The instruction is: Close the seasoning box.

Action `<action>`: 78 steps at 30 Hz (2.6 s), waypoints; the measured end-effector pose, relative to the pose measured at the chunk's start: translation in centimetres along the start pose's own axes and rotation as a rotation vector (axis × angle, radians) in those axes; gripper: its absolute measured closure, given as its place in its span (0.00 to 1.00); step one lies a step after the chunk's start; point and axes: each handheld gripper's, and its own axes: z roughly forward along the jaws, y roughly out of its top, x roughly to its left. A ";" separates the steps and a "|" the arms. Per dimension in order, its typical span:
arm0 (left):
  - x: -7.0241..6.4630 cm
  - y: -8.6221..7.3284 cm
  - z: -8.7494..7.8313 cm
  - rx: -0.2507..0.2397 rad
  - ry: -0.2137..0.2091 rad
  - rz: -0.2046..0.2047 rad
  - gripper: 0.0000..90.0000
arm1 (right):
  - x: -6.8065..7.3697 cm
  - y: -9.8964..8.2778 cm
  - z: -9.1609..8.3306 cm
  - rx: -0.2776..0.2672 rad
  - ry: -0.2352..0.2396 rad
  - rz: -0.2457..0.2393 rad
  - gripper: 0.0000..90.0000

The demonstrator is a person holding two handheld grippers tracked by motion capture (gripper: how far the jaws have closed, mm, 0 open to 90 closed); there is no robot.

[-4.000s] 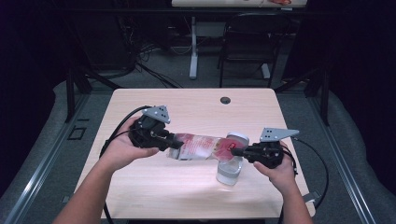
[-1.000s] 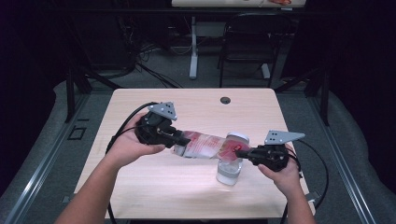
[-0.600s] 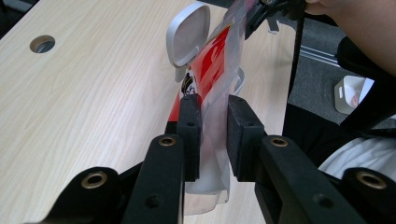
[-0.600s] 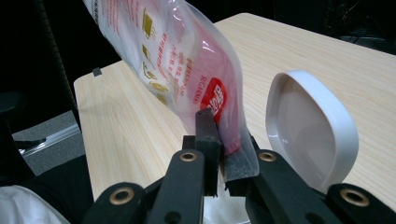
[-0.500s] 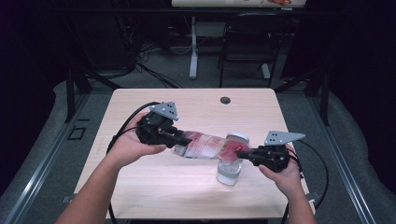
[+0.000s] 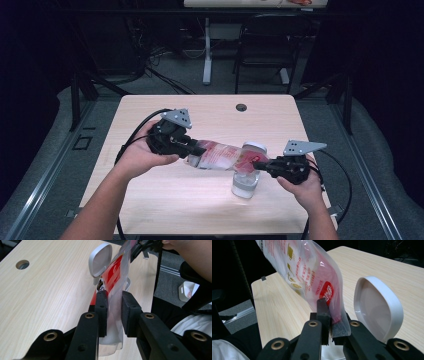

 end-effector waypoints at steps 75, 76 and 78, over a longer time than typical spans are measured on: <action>0.1 0.5 0.1 -0.014 -0.005 -0.008 0.86 | -0.2 -0.2 -0.2 0.009 0.019 0.010 0.98; 0.1 0.6 0.1 -0.013 -0.004 -0.003 0.86 | -0.2 -0.2 -0.2 0.009 0.018 0.010 0.98; 0.1 0.6 0.1 -0.012 -0.003 -0.001 0.86 | -0.2 -0.1 -0.3 0.013 0.015 0.006 0.98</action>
